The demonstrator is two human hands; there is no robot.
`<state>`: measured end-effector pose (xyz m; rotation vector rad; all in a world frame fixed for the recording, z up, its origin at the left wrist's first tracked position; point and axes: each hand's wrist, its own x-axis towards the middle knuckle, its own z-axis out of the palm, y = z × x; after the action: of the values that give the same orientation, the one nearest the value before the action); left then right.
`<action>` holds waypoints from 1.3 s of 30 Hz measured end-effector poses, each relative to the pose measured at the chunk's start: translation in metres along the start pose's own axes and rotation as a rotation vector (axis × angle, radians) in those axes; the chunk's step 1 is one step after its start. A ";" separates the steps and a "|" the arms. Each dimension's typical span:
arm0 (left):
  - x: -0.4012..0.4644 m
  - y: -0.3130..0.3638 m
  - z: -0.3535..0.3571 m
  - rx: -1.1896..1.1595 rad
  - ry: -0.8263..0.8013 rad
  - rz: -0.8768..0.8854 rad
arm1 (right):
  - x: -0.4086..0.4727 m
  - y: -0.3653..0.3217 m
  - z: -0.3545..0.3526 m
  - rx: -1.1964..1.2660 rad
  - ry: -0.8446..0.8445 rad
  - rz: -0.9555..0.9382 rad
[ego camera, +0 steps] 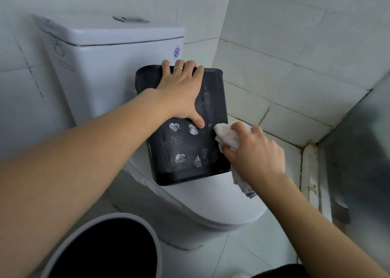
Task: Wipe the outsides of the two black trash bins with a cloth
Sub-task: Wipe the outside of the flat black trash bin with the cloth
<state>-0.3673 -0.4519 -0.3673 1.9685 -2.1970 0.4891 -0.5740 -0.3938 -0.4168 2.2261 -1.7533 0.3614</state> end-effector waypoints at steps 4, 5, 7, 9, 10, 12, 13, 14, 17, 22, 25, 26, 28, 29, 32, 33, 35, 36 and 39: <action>0.000 0.002 -0.001 0.009 0.004 0.000 | -0.006 -0.012 0.000 -0.050 0.022 -0.038; 0.001 0.002 -0.001 0.012 0.007 0.004 | -0.009 -0.016 0.000 -0.069 0.024 -0.078; 0.001 0.003 -0.001 0.013 0.008 0.010 | -0.013 -0.020 0.000 -0.091 0.008 -0.124; 0.000 0.002 -0.001 0.014 0.009 0.013 | -0.008 -0.018 -0.003 -0.053 -0.028 -0.101; 0.000 0.002 -0.001 0.014 0.011 0.012 | -0.004 -0.014 -0.004 -0.027 -0.037 -0.082; -0.001 0.002 0.000 0.011 0.017 0.009 | 0.005 -0.007 -0.006 0.008 -0.025 -0.032; -0.001 0.002 0.000 0.012 0.022 0.010 | 0.009 -0.004 -0.007 0.020 -0.014 -0.005; -0.001 0.002 -0.001 0.013 0.023 0.009 | 0.013 -0.002 -0.008 0.014 -0.010 0.008; -0.001 0.002 -0.001 0.016 0.016 0.004 | 0.014 -0.008 -0.011 -0.065 -0.015 -0.027; 0.000 0.002 -0.001 0.022 0.022 0.010 | 0.003 -0.018 -0.015 -0.130 -0.053 -0.133; 0.000 0.001 0.000 0.023 0.032 0.017 | 0.008 -0.016 -0.021 -0.073 -0.039 -0.100; 0.000 0.002 0.000 0.022 0.034 0.019 | 0.012 -0.015 -0.023 -0.059 -0.022 -0.085; 0.000 0.002 0.000 0.025 0.035 0.027 | 0.021 -0.014 -0.020 -0.055 0.032 -0.073; 0.000 0.002 0.000 0.028 0.034 0.029 | 0.024 -0.015 -0.019 -0.052 0.079 -0.086; 0.000 0.001 0.000 0.031 0.025 0.026 | 0.031 -0.019 -0.016 -0.047 0.246 -0.219; 0.001 0.001 0.000 0.030 0.027 0.029 | 0.029 -0.020 -0.018 -0.077 0.292 -0.241; 0.002 0.002 0.000 0.029 0.031 0.038 | 0.020 -0.020 -0.018 -0.106 0.302 -0.273; 0.001 0.002 -0.001 0.027 0.032 0.039 | 0.013 -0.018 -0.016 -0.110 0.282 -0.294; 0.001 0.002 -0.002 0.030 0.034 0.050 | 0.000 -0.012 -0.013 -0.155 0.136 -0.257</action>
<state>-0.3699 -0.4525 -0.3655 1.9095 -2.2352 0.5611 -0.5630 -0.3861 -0.4060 2.2232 -1.3585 0.3005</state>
